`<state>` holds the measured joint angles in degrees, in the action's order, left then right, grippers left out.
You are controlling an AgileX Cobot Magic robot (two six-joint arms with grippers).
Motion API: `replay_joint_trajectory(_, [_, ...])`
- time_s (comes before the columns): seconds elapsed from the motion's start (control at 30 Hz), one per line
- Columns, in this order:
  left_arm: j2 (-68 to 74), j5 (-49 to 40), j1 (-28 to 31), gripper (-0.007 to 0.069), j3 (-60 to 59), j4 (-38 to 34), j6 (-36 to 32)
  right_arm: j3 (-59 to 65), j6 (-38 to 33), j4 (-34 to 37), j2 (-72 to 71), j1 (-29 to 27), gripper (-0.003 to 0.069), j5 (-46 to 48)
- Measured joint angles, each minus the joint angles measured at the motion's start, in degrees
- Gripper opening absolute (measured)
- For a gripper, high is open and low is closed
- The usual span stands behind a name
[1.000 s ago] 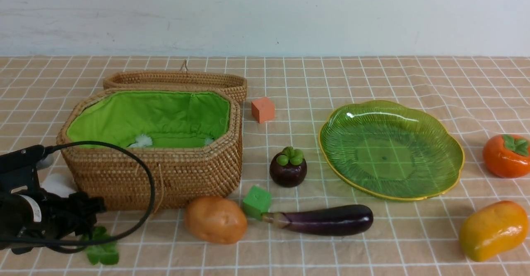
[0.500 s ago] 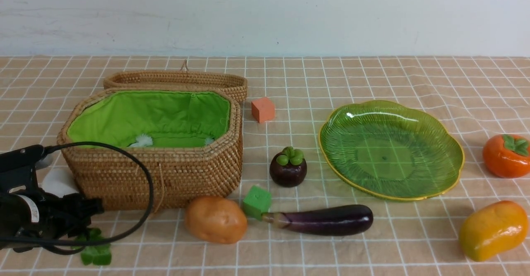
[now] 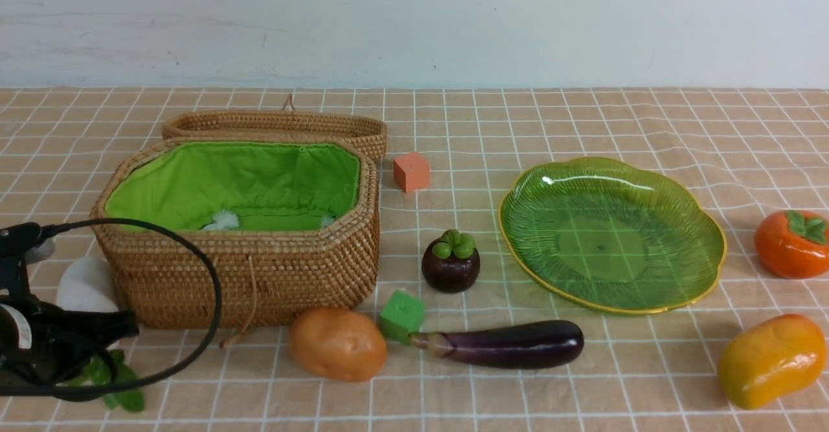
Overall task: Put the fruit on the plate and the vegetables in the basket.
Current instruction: Take a daikon with your left arm and place it on the basket on the left.
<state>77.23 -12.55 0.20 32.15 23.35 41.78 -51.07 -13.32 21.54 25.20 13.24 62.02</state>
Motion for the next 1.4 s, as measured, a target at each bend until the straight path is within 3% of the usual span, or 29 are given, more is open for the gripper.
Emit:
replay_joint_trajectory(0.27, [-3.9,-3.4,0.0,-0.0013,0.0,0.4,0.0,0.0,-0.2,0.0,0.0,0.0,0.0192,0.0])
replay_joint_trajectory(0.47, [-3.5,-1.6,0.0,0.0016,0.0,-4.3,0.0,0.0,-0.2,0.0,0.0,0.0,0.0192,0.0])
replay_joint_trajectory(0.57, [-1.5,-1.1,0.0,0.0202,0.0,-6.2,0.0,0.0,-0.2,0.0,0.0,0.0,0.0192,0.0])
replay_joint_trajectory(0.6, [-1.4,-1.0,0.0,0.0202,0.0,-6.3,0.0,0.0,-0.2,0.0,0.0,0.0,0.0192,0.0])
replay_joint_trajectory(0.63, [0.2,0.2,0.0,0.0314,0.0,-7.2,0.3,0.0,-0.2,0.0,0.0,0.0,0.0192,0.0])
replay_joint_trajectory(0.67, [1.0,1.1,0.0,0.0376,0.0,-7.9,0.5,0.0,-0.2,0.0,0.0,0.0,0.0192,0.0])
replay_joint_trajectory(0.7, [1.2,1.1,0.0,0.0388,0.0,-7.9,0.5,0.0,-0.2,0.0,0.0,0.0,0.0192,0.0])
replay_joint_trajectory(0.77, [4.2,3.8,0.0,0.0517,0.0,-9.5,1.1,0.0,-0.3,0.0,0.0,0.0,0.0192,0.0])
replay_joint_trajectory(0.93, [9.5,8.3,0.0,0.0632,0.0,-10.1,1.3,0.0,-0.3,0.1,0.0,0.0,0.0192,0.0])
replay_joint_trajectory(1.03, [12.0,10.8,0.0,0.0624,0.1,-10.0,1.3,0.0,-0.3,0.2,0.0,0.0,0.0192,0.0])
replay_joint_trajectory(1.17, [13.1,12.6,0.0,0.0557,0.4,-9.9,1.3,0.0,-0.3,0.2,0.0,0.0,0.0192,0.0])
replay_joint_trajectory(1.3, [13.6,12.6,0.0,0.0442,0.4,-9.0,1.0,0.0,-0.3,0.2,0.0,0.0,0.0192,0.0])
replay_joint_trajectory(1.4, [13.8,11.9,0.0,0.0271,0.5,-8.6,1.0,0.0,-0.3,0.2,0.0,0.0,0.0192,0.0])
